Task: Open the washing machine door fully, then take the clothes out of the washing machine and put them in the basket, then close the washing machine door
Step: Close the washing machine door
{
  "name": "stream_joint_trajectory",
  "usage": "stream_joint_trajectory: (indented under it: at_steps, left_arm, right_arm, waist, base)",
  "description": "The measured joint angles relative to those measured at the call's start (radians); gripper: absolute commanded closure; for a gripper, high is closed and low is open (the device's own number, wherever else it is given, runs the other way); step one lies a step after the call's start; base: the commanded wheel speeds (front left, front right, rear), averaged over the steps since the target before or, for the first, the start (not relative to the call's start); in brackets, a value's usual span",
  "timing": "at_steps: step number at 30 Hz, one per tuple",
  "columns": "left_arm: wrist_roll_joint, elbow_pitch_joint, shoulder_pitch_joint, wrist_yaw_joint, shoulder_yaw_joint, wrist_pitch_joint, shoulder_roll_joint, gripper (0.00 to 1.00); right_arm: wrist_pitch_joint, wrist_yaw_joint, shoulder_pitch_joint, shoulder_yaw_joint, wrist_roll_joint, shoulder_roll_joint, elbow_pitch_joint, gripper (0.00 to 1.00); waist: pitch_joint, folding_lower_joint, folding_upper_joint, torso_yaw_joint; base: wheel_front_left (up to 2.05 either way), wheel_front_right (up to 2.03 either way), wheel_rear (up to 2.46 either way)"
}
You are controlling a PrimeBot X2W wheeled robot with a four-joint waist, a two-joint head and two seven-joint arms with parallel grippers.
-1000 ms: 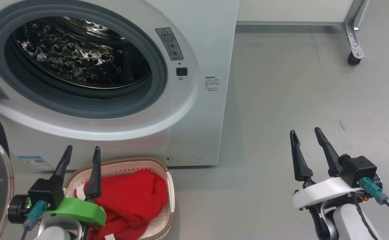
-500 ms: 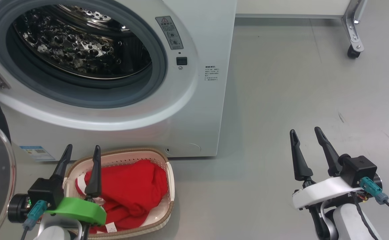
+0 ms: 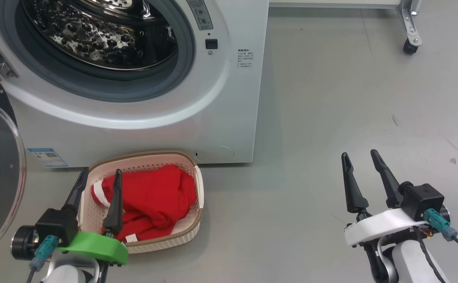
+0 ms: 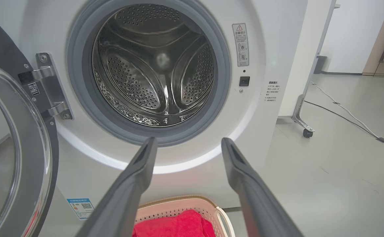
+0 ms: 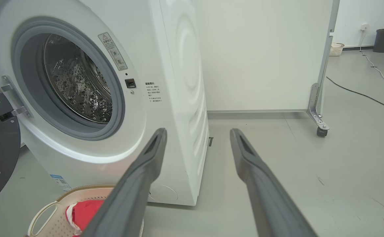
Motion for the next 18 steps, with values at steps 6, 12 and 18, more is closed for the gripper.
stream_joint_trajectory:
  at_steps: [6,12,18]
  left_arm:
    - [0.000,-0.003,0.000,0.000,0.001,0.000,0.000,0.00]
    - [0.000,-0.008,0.000,0.000,0.003,-0.002,0.000,0.00]
    - [0.003,-0.009,0.002,0.000,0.004,-0.003,0.000,0.00]
  right_arm:
    - [0.000,0.000,0.000,0.000,0.000,0.000,0.000,0.00]
    - [0.000,0.000,0.000,0.000,0.000,0.000,0.001,0.00]
    - [0.000,0.000,0.000,0.001,0.000,0.000,0.002,0.00]
  waist:
    - [0.000,0.0000,0.0000,0.001]
    - [-0.002,0.0000,0.0000,0.001]
    - [-0.004,0.0000,0.0000,0.000]
  base:
    - [-1.05,1.05,0.00]
    - [-0.80,0.80,0.00]
    - [-0.56,0.56,0.00]
